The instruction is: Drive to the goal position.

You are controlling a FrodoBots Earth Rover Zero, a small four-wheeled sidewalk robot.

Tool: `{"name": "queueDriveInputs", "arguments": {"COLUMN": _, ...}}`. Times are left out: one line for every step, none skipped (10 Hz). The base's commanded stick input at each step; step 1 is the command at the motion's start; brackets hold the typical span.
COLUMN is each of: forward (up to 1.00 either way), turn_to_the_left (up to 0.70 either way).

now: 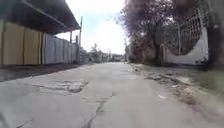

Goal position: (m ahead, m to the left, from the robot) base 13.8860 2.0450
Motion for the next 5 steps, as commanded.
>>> {"name": "queueDriveInputs", "arguments": {"forward": 0.85, "turn_to_the_left": 0.00}}
{"name": "queueDriveInputs", "arguments": {"forward": 0.85, "turn_to_the_left": 0.00}}
{"name": "queueDriveInputs", "arguments": {"forward": 0.85, "turn_to_the_left": 0.00}}
{"name": "queueDriveInputs", "arguments": {"forward": 0.85, "turn_to_the_left": 0.00}}
{"name": "queueDriveInputs", "arguments": {"forward": 0.85, "turn_to_the_left": 0.00}}
